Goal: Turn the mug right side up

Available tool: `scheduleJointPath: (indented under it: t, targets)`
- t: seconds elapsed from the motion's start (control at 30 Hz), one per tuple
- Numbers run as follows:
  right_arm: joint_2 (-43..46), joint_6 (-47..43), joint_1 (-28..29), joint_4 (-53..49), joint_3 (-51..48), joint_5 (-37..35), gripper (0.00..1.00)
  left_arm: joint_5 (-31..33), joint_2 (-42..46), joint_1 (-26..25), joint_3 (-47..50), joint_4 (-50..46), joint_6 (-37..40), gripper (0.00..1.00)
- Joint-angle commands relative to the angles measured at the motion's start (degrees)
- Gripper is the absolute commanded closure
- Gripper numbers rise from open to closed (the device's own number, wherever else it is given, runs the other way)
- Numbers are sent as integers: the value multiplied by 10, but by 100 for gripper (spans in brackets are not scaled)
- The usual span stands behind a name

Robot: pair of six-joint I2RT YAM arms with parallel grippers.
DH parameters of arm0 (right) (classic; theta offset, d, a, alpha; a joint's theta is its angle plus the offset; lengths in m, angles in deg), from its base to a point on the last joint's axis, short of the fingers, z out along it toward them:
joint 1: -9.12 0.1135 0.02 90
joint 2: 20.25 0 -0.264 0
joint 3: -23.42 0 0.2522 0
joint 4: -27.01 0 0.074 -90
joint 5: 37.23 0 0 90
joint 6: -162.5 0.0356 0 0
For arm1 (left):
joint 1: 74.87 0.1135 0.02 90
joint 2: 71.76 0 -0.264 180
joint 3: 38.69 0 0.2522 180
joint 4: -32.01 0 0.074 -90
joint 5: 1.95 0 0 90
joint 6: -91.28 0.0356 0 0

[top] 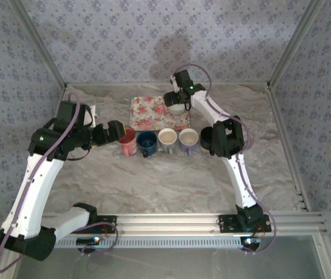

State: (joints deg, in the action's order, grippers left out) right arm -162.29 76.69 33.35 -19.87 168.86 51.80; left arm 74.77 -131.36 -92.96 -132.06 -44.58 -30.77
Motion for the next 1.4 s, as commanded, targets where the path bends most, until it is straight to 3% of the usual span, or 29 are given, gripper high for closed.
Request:
scheduleJointPath:
  t: [0.0,0.27,0.6,0.7,0.9,1.07,1.2,1.3,1.37]
  targets:
    - [97,66,-2,43,-6,13,66,11,32,4,26,41,-22,1]
    - [203,214,-27,115,-101,58,69,18,70,-9,93,120,-88,2]
    - [358,498,-59,253,-295,143,70,91,13,-123,110,235,-87,2]
    - [402,576,-72,279,-350,165,70,100,-10,-142,120,298,-70,2]
    - [476,681,-87,289,-404,210,72,104,-39,-173,200,525,-10,1]
    - [521,753,-94,274,-424,249,73,-50,-121,-154,257,813,-48,9]
    - [552,788,-92,257,-427,267,73,-133,-199,-154,237,943,-77,8]
    - [575,803,-93,244,-425,270,73,-173,-255,-153,224,1065,-151,6]
    - [588,804,-93,232,-420,272,73,-200,-292,-152,210,1146,-212,11]
